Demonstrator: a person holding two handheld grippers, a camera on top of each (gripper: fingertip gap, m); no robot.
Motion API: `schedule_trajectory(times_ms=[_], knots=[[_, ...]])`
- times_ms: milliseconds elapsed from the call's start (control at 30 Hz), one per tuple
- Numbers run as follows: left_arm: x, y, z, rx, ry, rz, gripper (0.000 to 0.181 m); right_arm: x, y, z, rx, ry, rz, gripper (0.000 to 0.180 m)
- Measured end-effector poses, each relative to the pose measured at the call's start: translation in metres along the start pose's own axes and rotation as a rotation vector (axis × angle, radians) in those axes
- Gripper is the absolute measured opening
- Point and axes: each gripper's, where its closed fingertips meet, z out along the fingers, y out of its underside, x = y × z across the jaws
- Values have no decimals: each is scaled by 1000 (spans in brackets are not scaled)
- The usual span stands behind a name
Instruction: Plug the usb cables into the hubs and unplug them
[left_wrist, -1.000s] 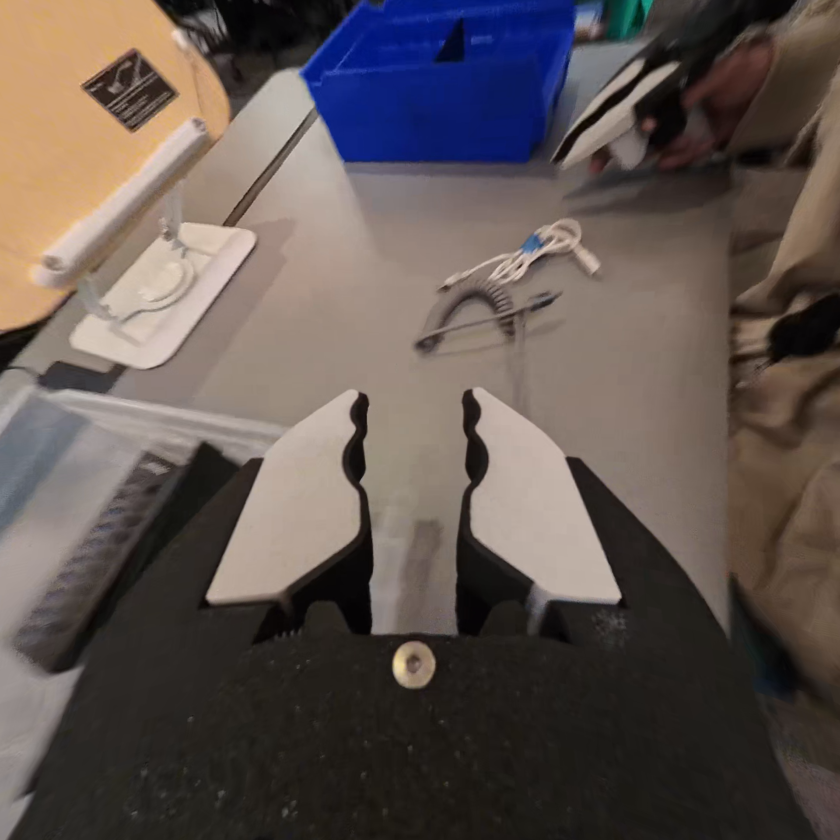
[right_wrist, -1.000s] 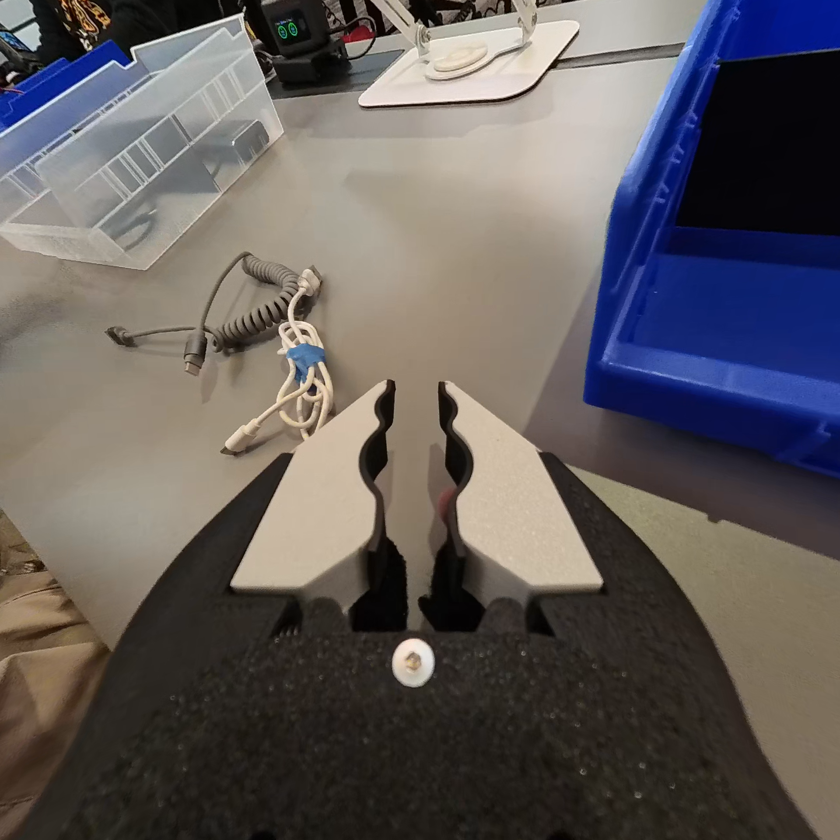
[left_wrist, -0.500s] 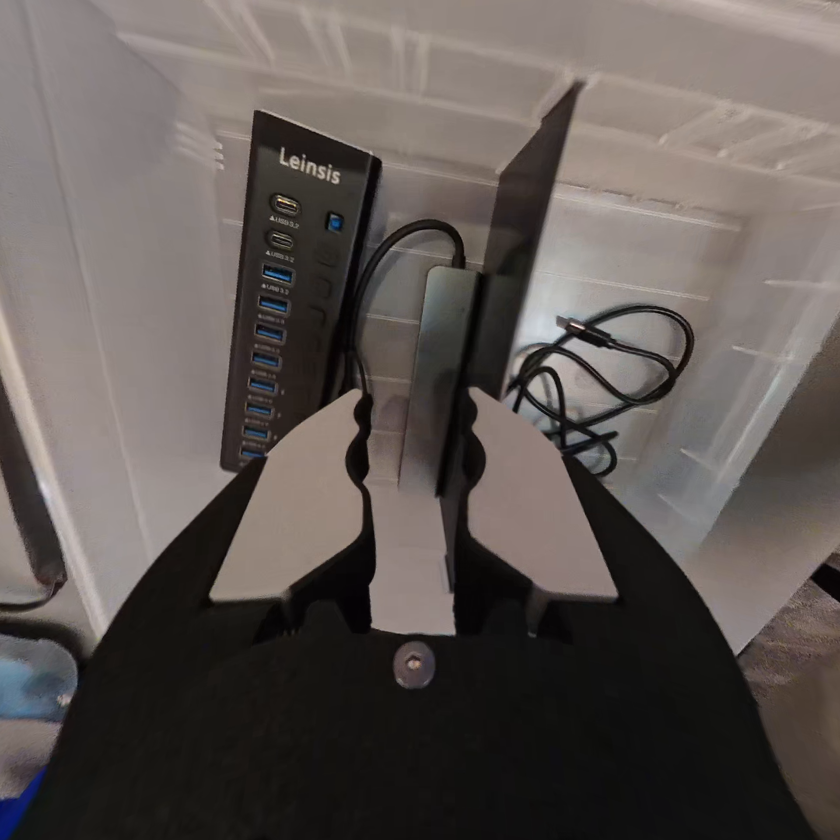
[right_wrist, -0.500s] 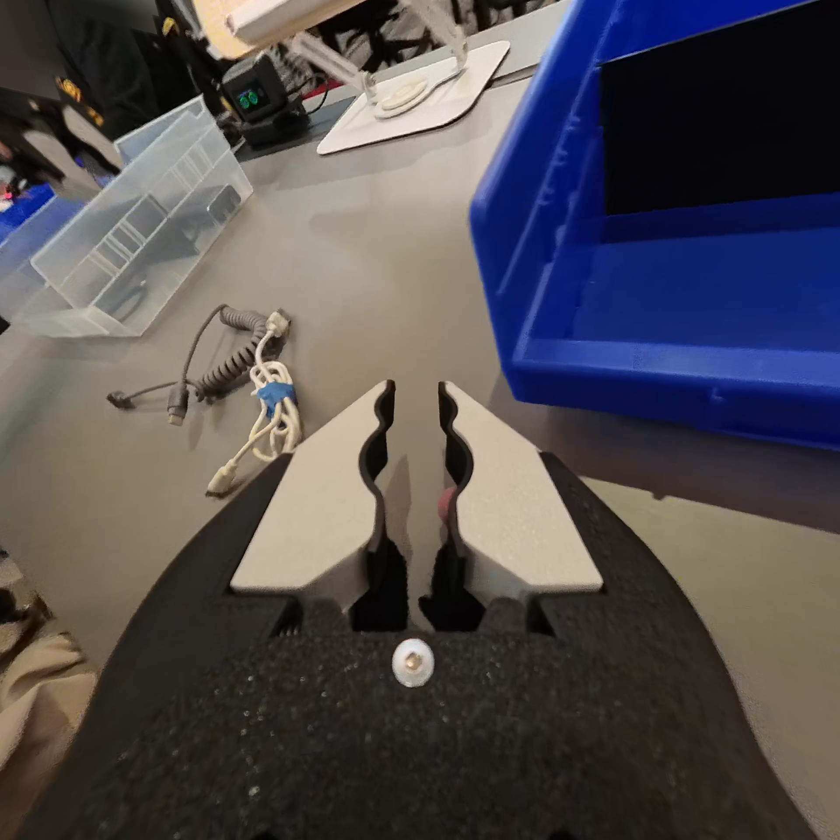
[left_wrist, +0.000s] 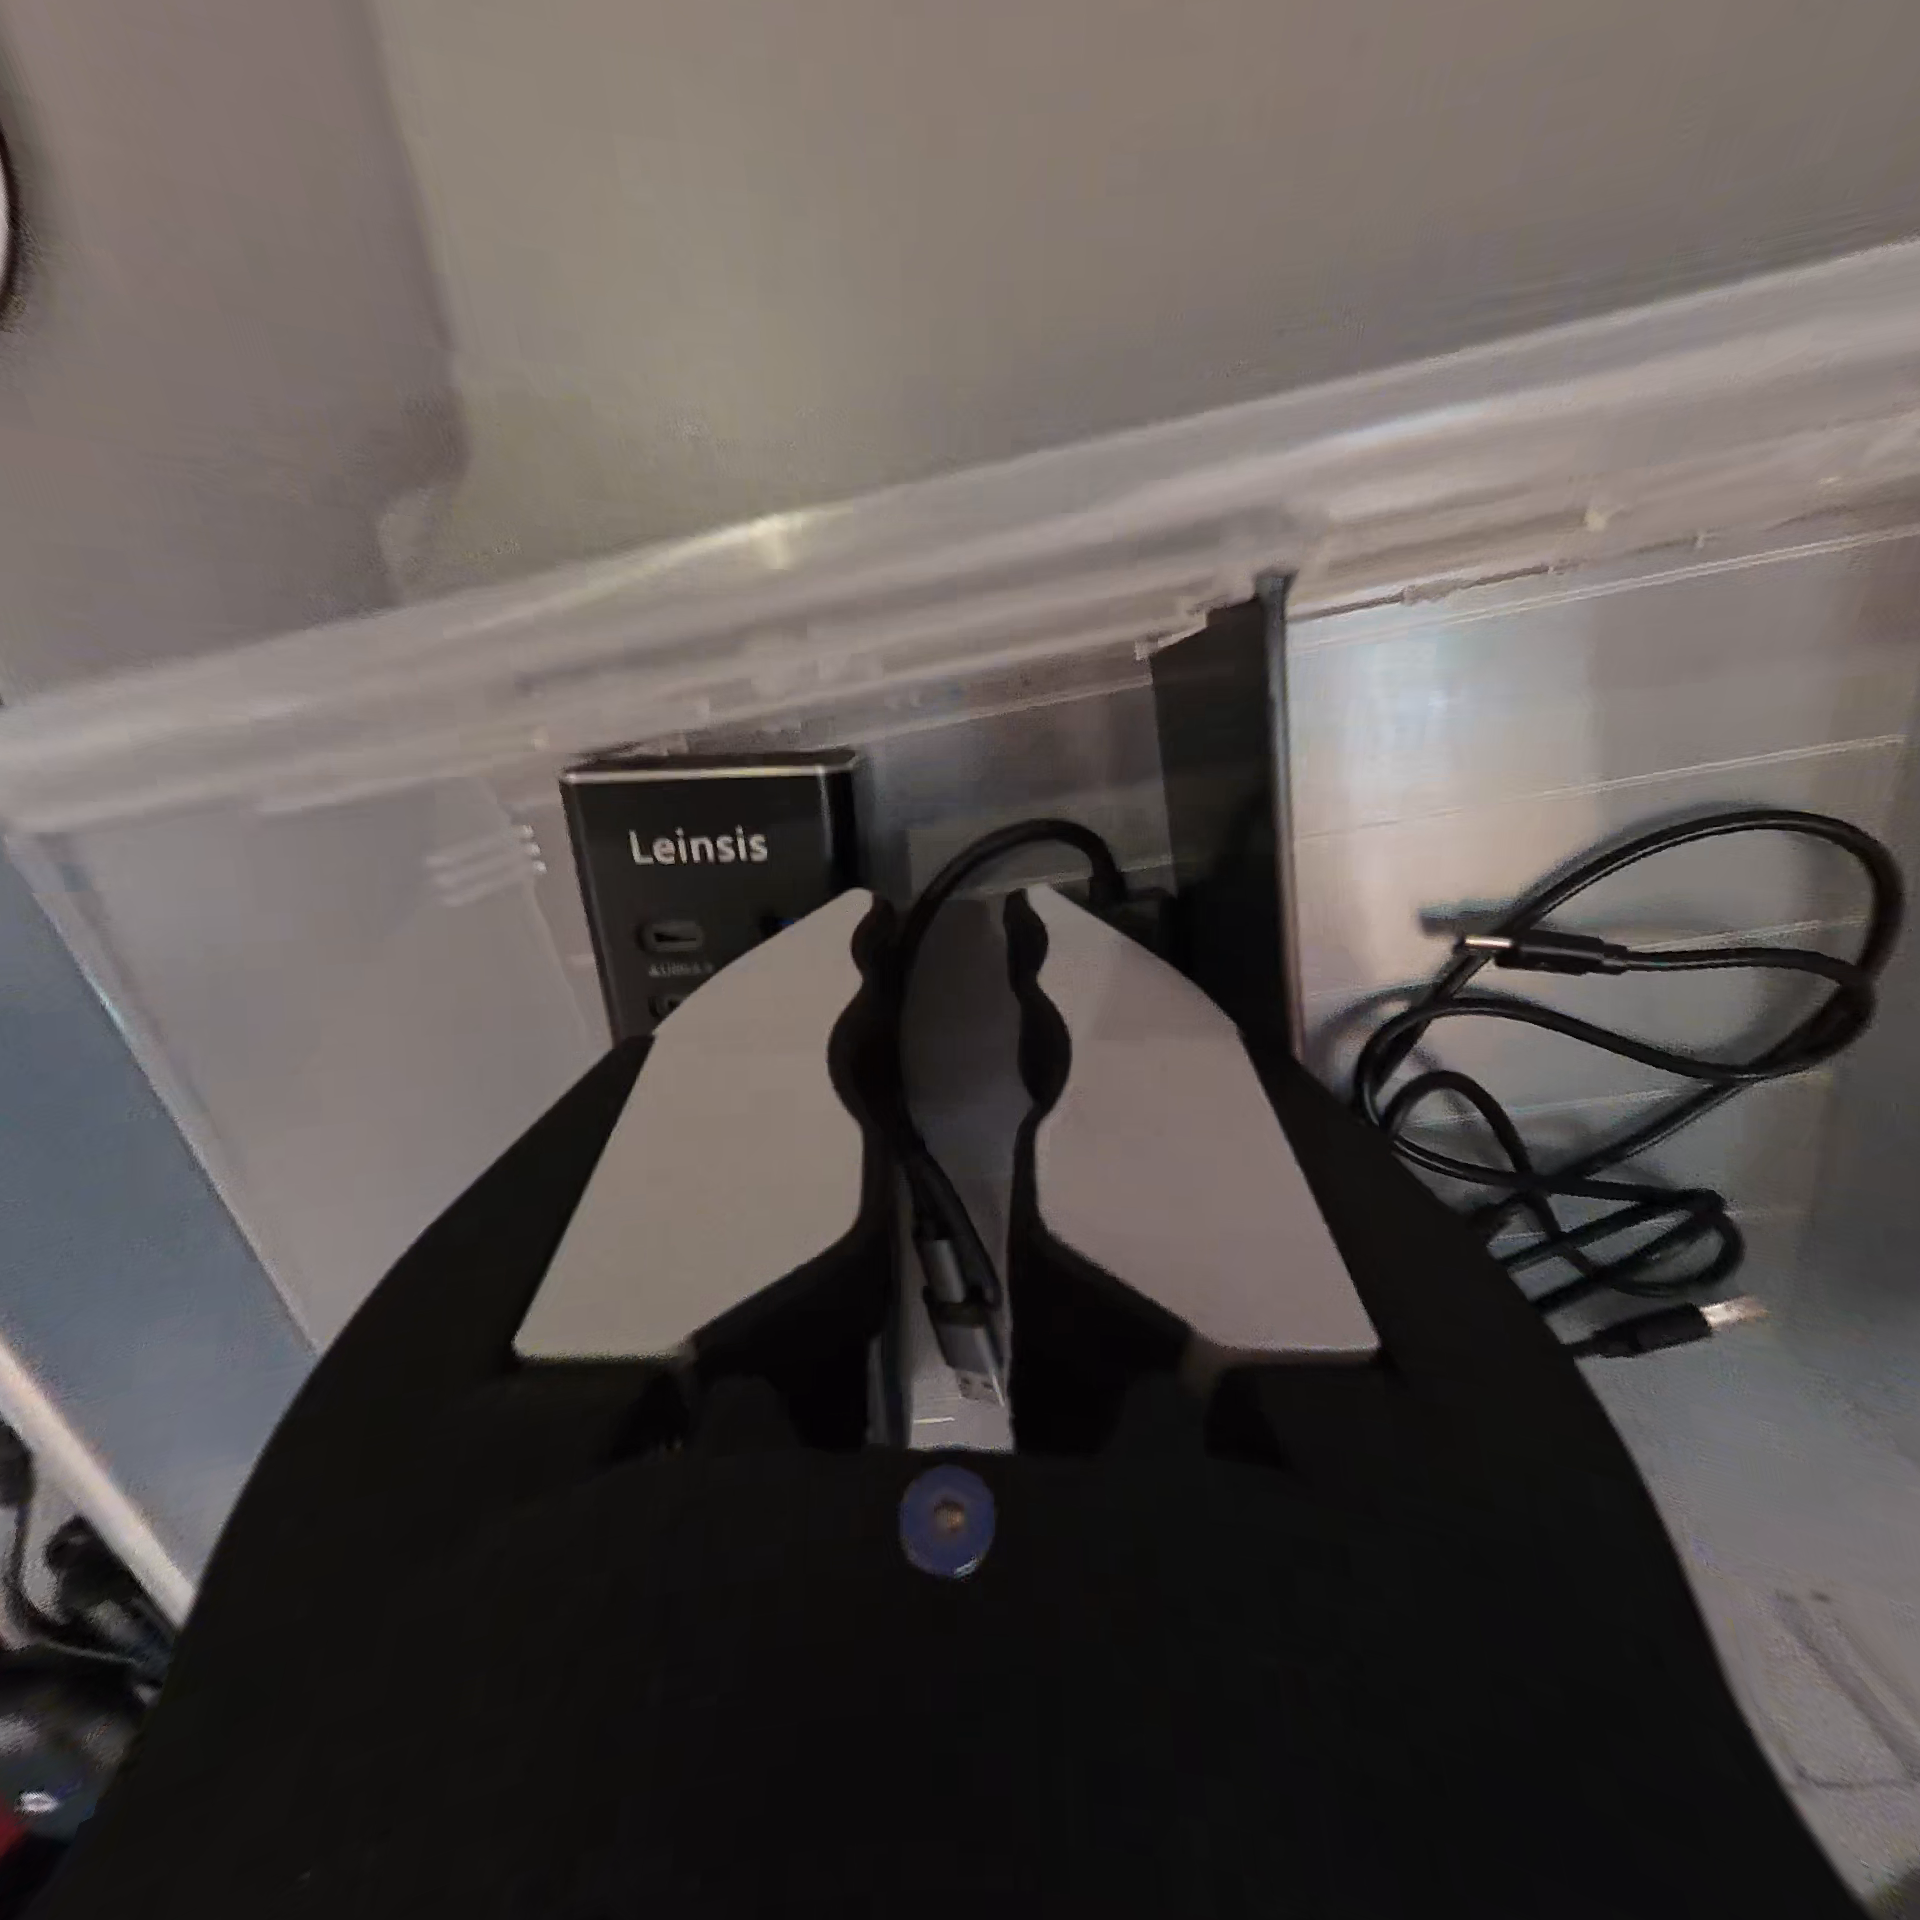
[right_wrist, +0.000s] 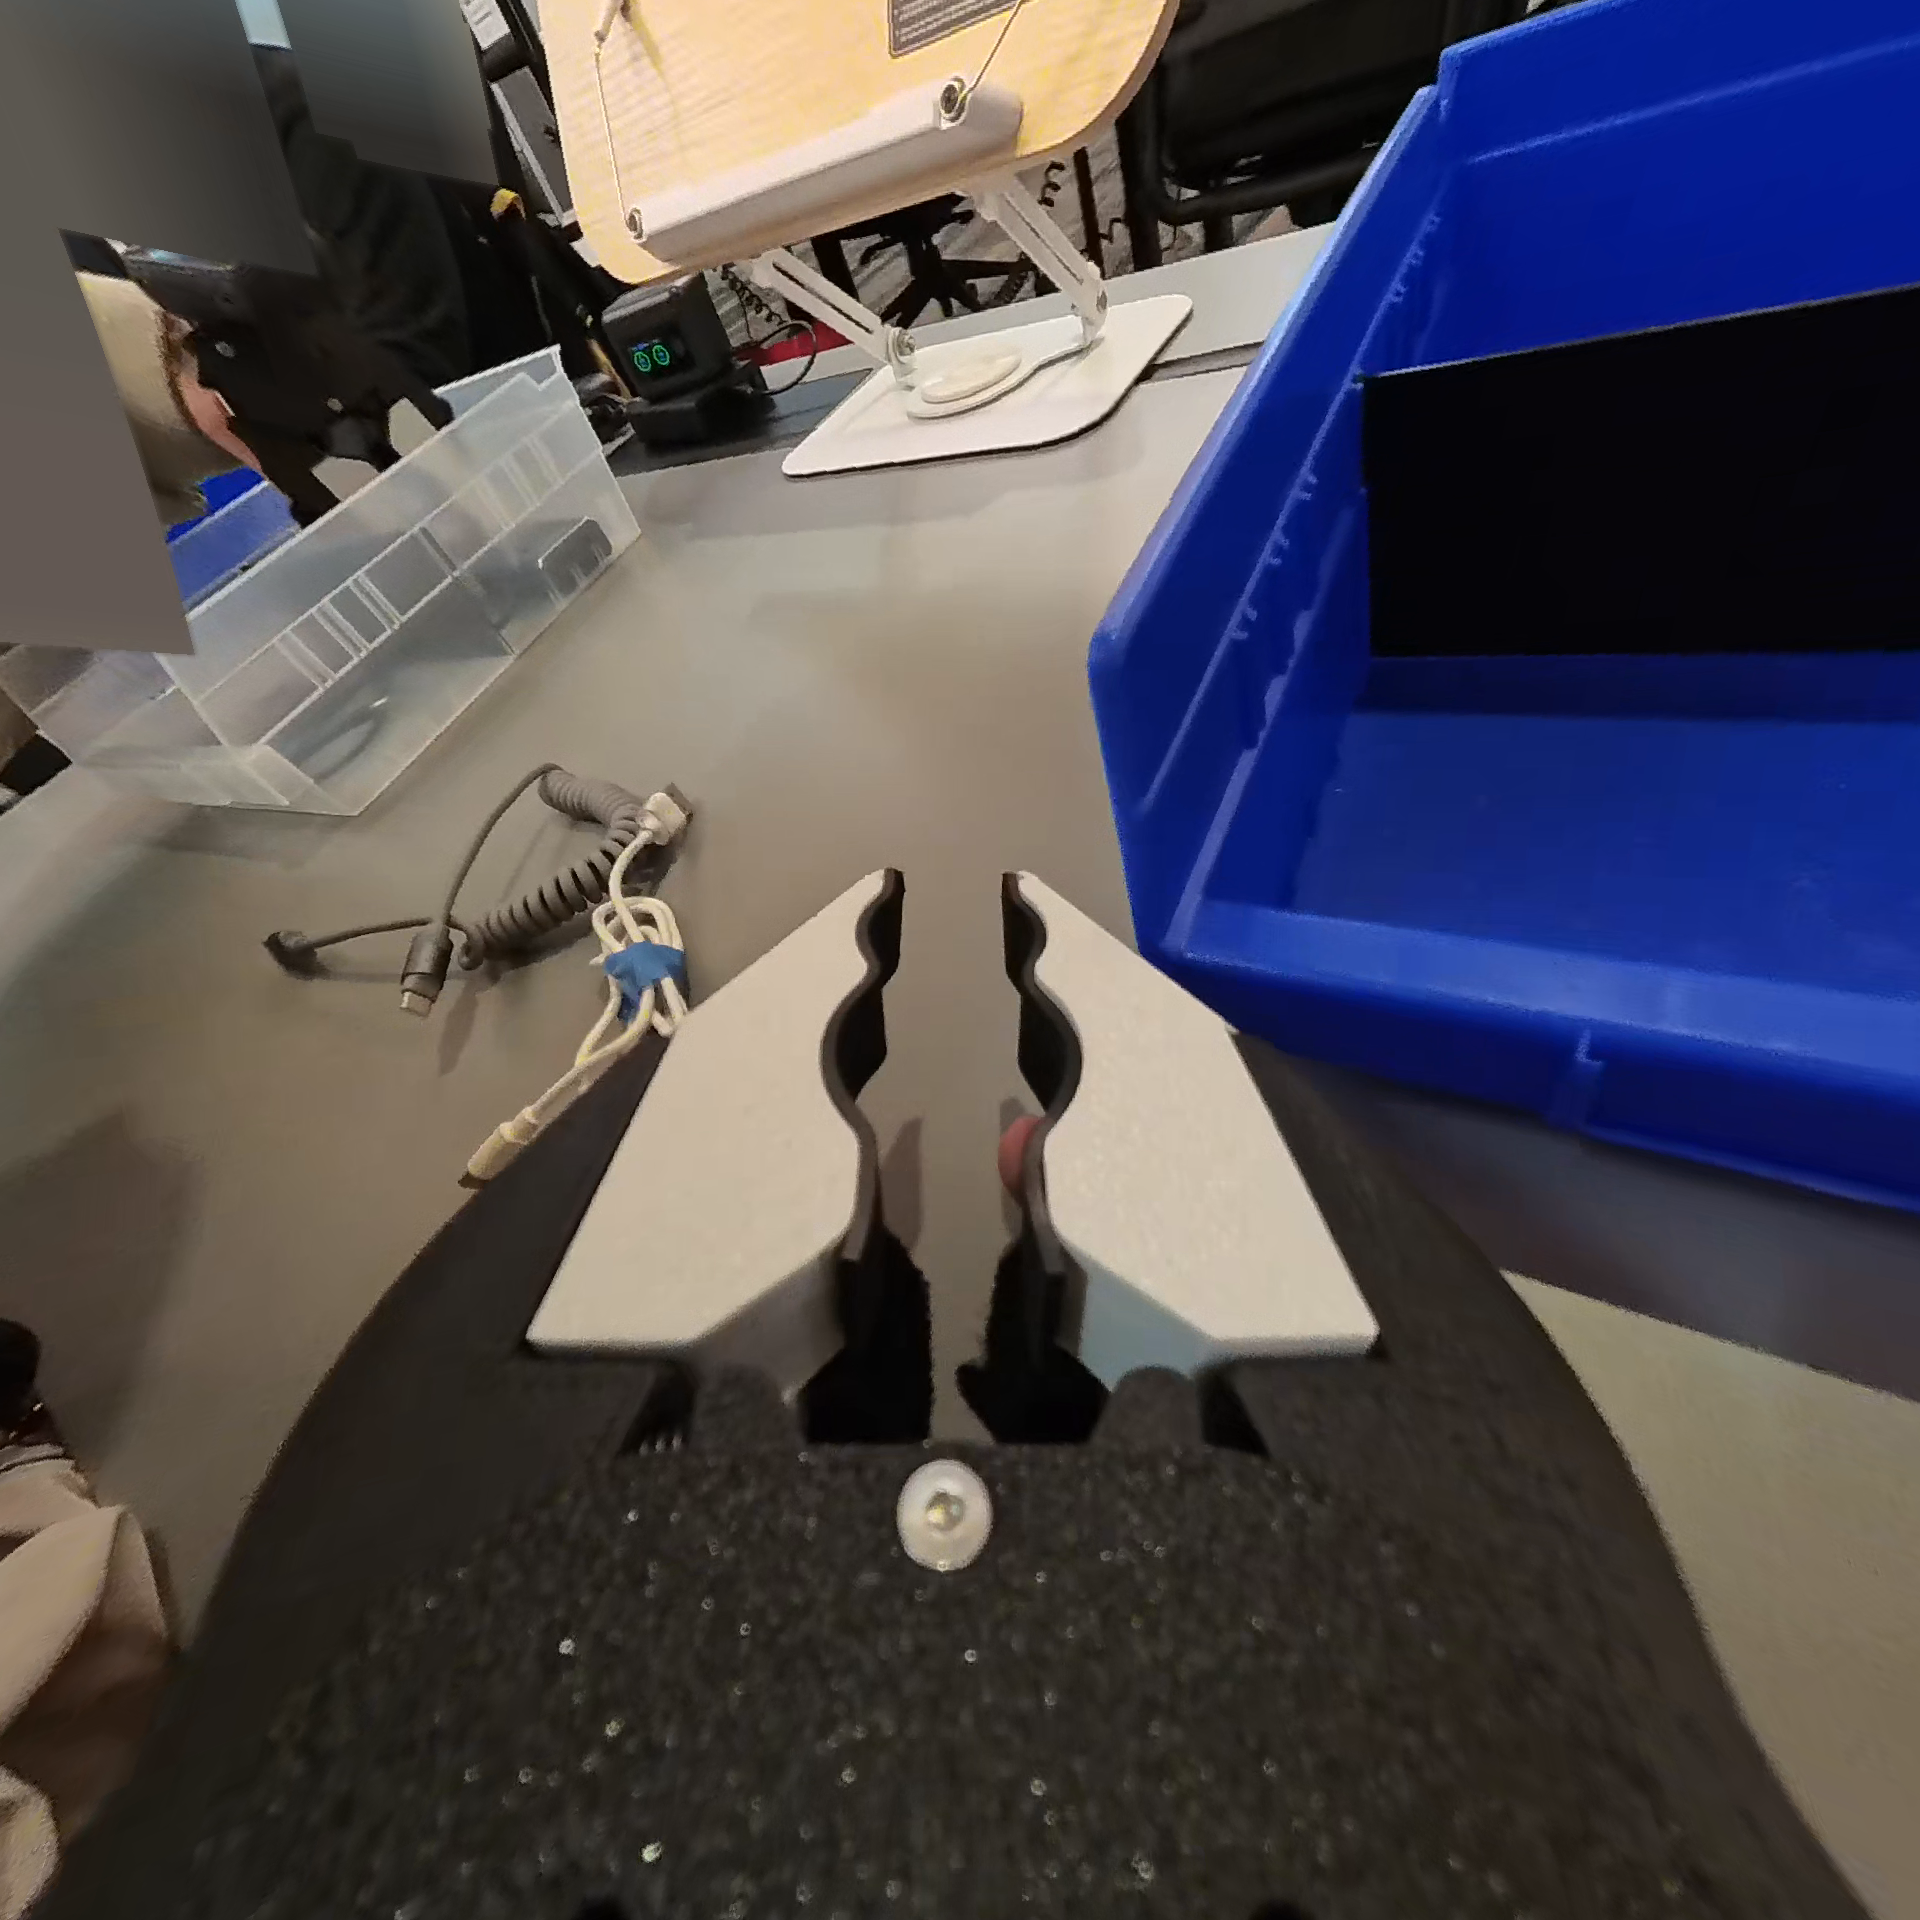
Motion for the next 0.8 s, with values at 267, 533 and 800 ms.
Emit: schedule_trajectory(times_ms=[267, 533, 800], knots=[[-1, 3, 10, -5, 23, 84, 4, -4, -1, 0, 10, -28, 2, 19], [5, 15, 15, -30, 64, 85, 0, -7, 1, 1, -6, -34, -15, 19], [-12, 16, -10, 0, -39, 34, 0, -8, 2, 2, -12, -35, -24, 19]])
